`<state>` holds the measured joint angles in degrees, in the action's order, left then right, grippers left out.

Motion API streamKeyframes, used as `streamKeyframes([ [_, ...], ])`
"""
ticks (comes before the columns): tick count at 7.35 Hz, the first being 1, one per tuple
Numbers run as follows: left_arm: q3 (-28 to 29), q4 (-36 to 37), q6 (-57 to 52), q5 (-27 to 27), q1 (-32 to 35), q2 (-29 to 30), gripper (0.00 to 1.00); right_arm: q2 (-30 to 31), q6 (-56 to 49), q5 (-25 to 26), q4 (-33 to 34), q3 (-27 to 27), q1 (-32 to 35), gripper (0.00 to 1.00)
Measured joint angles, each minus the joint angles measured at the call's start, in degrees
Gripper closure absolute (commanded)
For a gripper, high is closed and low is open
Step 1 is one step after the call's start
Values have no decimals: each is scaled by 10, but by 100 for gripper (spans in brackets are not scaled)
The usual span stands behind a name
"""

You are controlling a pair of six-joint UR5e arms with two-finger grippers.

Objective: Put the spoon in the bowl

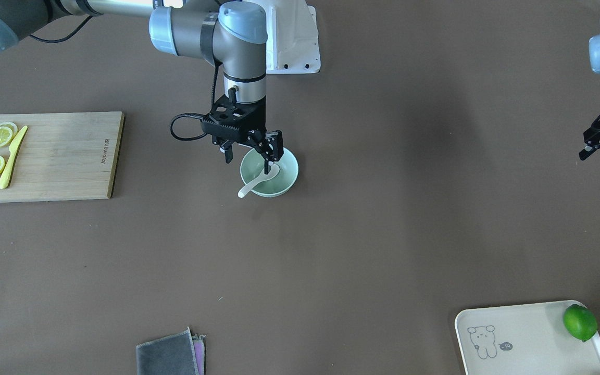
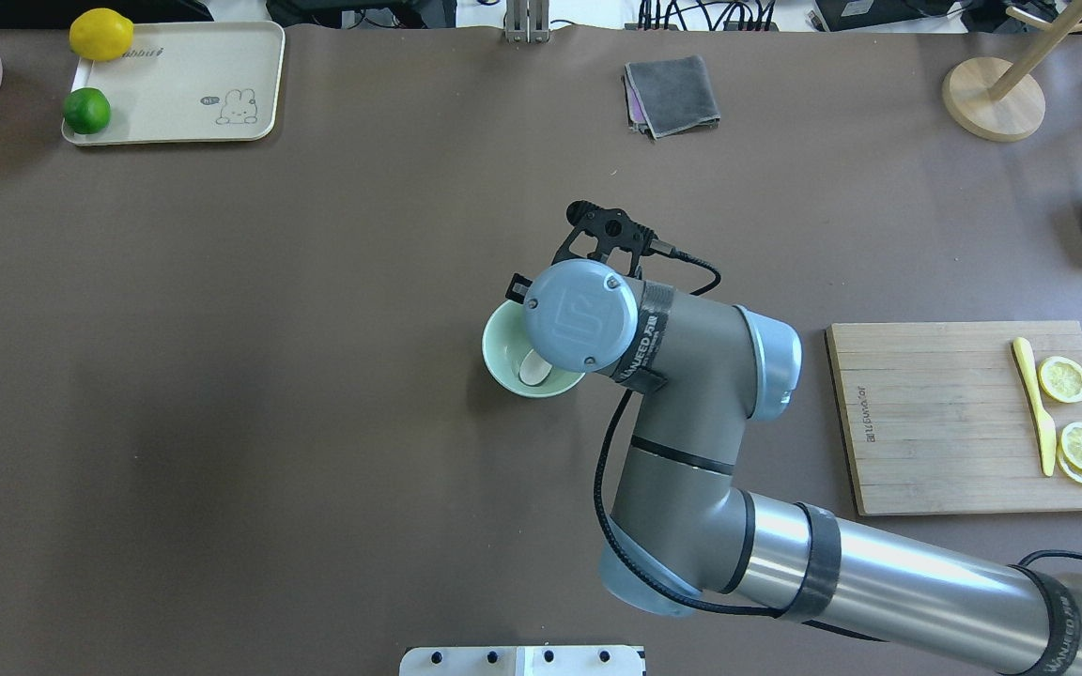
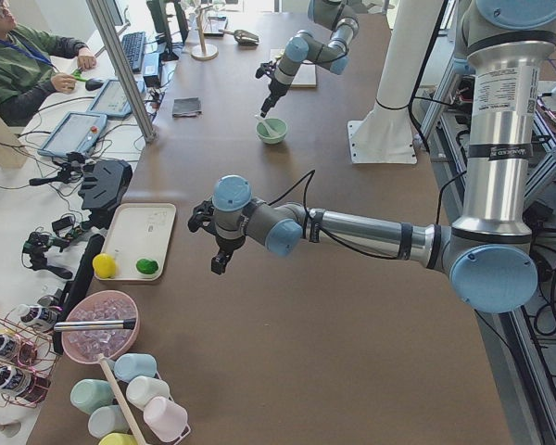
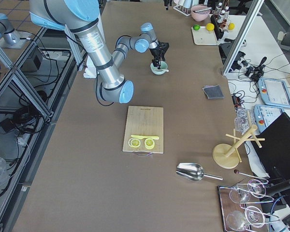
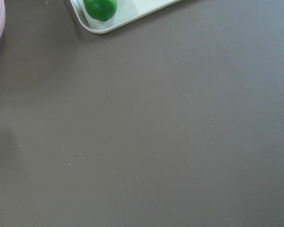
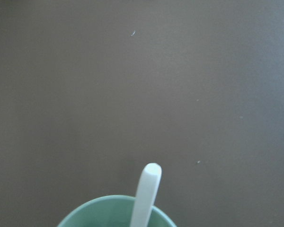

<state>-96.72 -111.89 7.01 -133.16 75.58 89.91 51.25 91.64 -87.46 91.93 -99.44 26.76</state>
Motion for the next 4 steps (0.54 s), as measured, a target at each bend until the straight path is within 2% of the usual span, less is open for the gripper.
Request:
streamKeyframes([
  [2, -3, 12, -1, -4, 8, -2, 1, 90, -168, -110, 0, -73, 77, 0],
  [4, -7, 83, -42, -38, 64, -1, 1, 175, -370, -217, -1, -105, 180, 0],
])
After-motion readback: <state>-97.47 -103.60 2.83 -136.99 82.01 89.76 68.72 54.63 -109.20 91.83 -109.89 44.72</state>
